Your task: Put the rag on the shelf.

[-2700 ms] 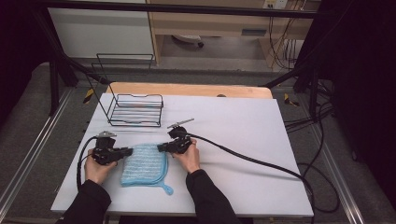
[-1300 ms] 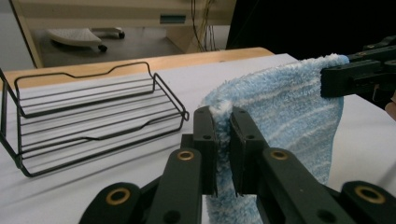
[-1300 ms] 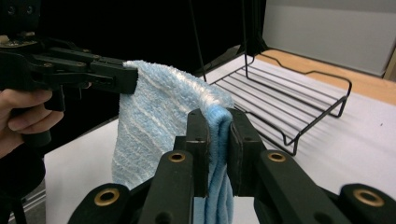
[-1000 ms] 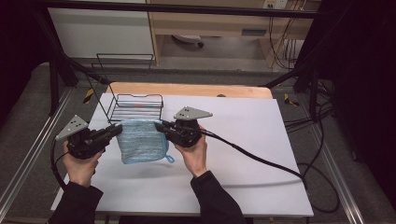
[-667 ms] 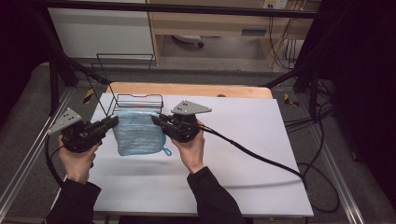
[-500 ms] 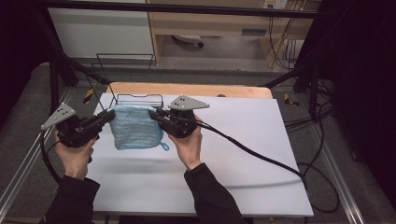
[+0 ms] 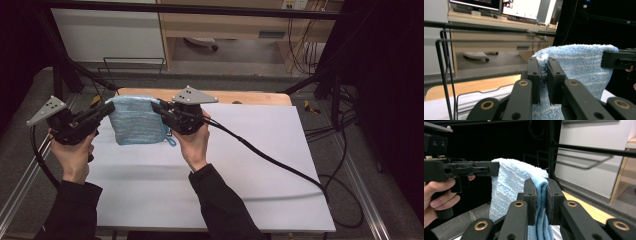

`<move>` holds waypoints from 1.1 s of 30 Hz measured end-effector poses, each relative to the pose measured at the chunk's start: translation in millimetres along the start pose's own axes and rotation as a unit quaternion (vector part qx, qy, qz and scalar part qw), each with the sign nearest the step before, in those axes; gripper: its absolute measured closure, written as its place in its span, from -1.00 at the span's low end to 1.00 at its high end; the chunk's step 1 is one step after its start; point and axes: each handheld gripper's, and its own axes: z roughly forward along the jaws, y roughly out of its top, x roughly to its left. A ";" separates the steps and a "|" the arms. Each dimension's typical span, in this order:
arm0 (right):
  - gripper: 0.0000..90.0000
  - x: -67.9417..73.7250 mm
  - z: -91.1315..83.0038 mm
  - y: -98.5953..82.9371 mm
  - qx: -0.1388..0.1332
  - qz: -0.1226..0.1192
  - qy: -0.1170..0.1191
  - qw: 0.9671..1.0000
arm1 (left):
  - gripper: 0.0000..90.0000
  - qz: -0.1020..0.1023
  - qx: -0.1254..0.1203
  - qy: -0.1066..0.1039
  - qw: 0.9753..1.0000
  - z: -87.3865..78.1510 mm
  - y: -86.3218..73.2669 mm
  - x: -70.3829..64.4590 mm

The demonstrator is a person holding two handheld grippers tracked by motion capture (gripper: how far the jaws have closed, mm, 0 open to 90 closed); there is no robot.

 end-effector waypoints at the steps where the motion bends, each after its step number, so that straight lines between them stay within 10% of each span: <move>1: 0.80 0.1 0.6 2.8 -0.002 -0.002 -0.002 1.000 | 0.82 0.001 -0.003 0.001 1.000 0.2 2.6 0.0; 33: 0.80 6.4 22.2 85.9 -0.053 -0.046 -0.025 0.997 | 0.83 0.000 -0.078 0.006 0.997 6.1 79.6 16.9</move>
